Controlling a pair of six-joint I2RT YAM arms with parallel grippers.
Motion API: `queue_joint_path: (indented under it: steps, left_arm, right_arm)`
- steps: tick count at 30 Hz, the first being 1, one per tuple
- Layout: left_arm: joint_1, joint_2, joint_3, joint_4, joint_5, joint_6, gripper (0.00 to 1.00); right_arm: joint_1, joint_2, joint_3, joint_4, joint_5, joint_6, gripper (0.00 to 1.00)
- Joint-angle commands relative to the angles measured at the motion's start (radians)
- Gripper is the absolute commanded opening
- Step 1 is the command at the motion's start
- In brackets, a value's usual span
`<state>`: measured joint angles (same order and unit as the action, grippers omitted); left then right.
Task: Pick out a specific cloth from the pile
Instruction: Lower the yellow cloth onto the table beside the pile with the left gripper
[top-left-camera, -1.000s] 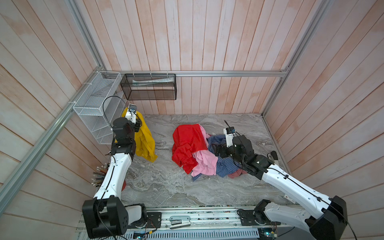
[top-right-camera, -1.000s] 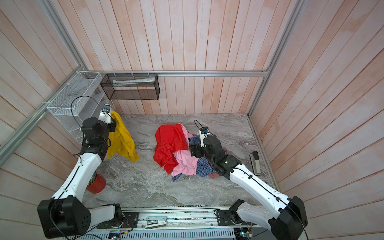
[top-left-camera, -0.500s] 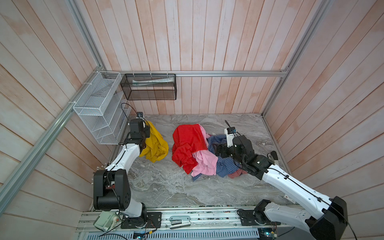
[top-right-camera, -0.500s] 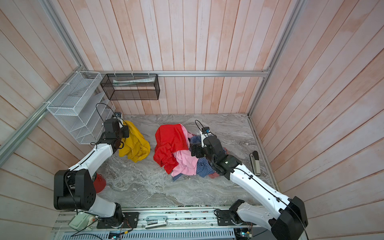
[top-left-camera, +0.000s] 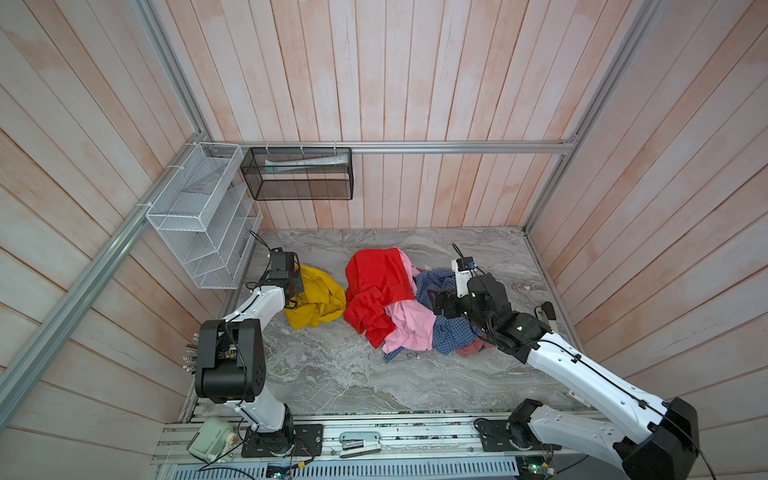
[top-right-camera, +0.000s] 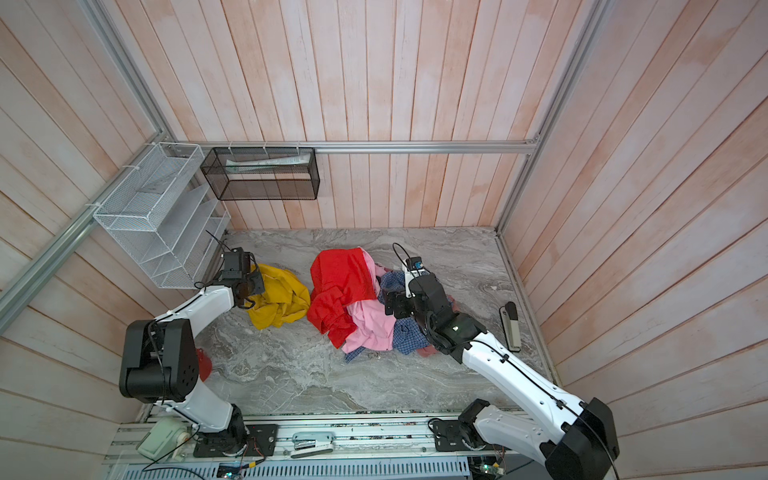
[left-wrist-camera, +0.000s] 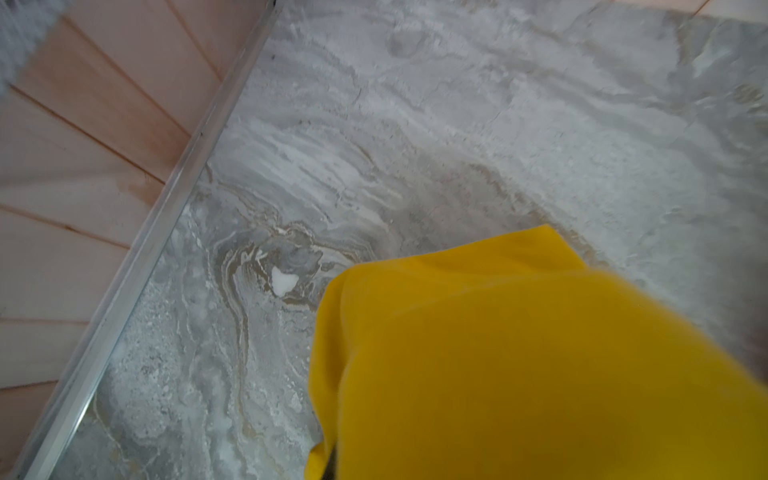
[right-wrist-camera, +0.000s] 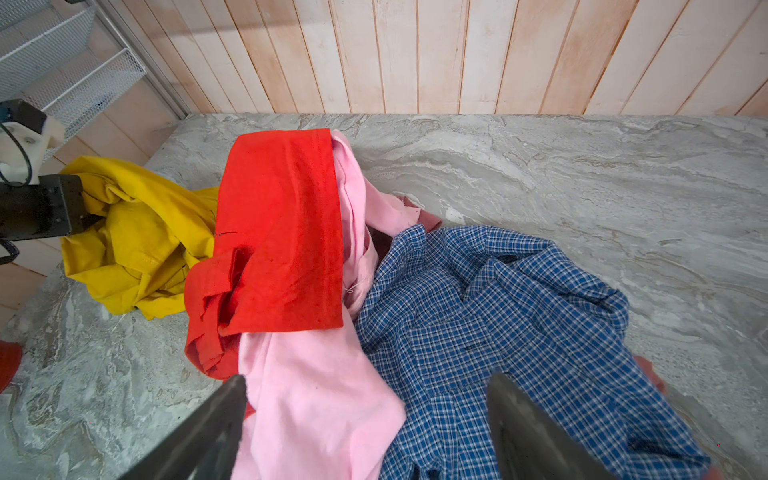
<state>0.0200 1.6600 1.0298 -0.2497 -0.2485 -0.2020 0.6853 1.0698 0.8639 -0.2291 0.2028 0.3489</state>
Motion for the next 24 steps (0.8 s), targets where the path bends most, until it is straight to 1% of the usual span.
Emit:
queue_joint_path:
  steps: [1, 4, 7, 9, 12, 14, 16, 18, 19, 22, 24]
  left_arm:
    - [0.024, 0.04, -0.014, -0.055, -0.028, -0.088, 0.0]
    - [0.077, 0.046, -0.008, -0.073, -0.016, -0.114, 0.0]
    - [0.127, 0.04, 0.013, -0.086, -0.014, -0.103, 0.0]
    - [0.133, 0.041, 0.042, -0.105, -0.045, -0.07, 0.0]
    - [0.134, 0.041, 0.07, -0.117, -0.114, -0.052, 0.0]
    - [0.133, 0.042, 0.087, -0.11, -0.134, -0.039, 0.0]
    - [0.133, 0.046, 0.111, -0.113, -0.129, -0.034, 0.0]
    - [0.134, 0.055, 0.135, -0.125, -0.118, -0.038, 0.05]
    - [0.134, 0.06, 0.145, -0.134, -0.116, -0.048, 0.1]
    - [0.134, 0.064, 0.163, -0.153, -0.079, -0.072, 0.4]
    - [0.133, 0.044, 0.162, -0.156, -0.041, -0.08, 0.5]
  right_arm:
    - [-0.007, -0.023, -0.012, -0.024, 0.024, 0.015, 0.9]
    - [-0.01, -0.039, -0.023, -0.031, 0.028, 0.018, 0.9]
    - [-0.013, -0.053, -0.036, -0.031, 0.026, 0.022, 0.9]
    - [-0.015, -0.059, -0.042, -0.031, 0.024, 0.024, 0.9]
    - [-0.018, -0.055, -0.042, -0.029, 0.019, 0.021, 0.9]
    - [-0.019, -0.052, -0.041, -0.027, 0.018, 0.019, 0.91]
    - [-0.02, -0.048, -0.039, -0.025, 0.013, 0.016, 0.91]
    - [-0.021, -0.044, -0.037, -0.024, 0.012, 0.016, 0.9]
    - [-0.021, -0.042, -0.037, -0.024, 0.011, 0.013, 0.9]
    - [-0.024, -0.046, -0.037, -0.025, 0.017, 0.003, 0.9]
    - [-0.032, -0.054, -0.042, -0.02, 0.023, -0.014, 0.91]
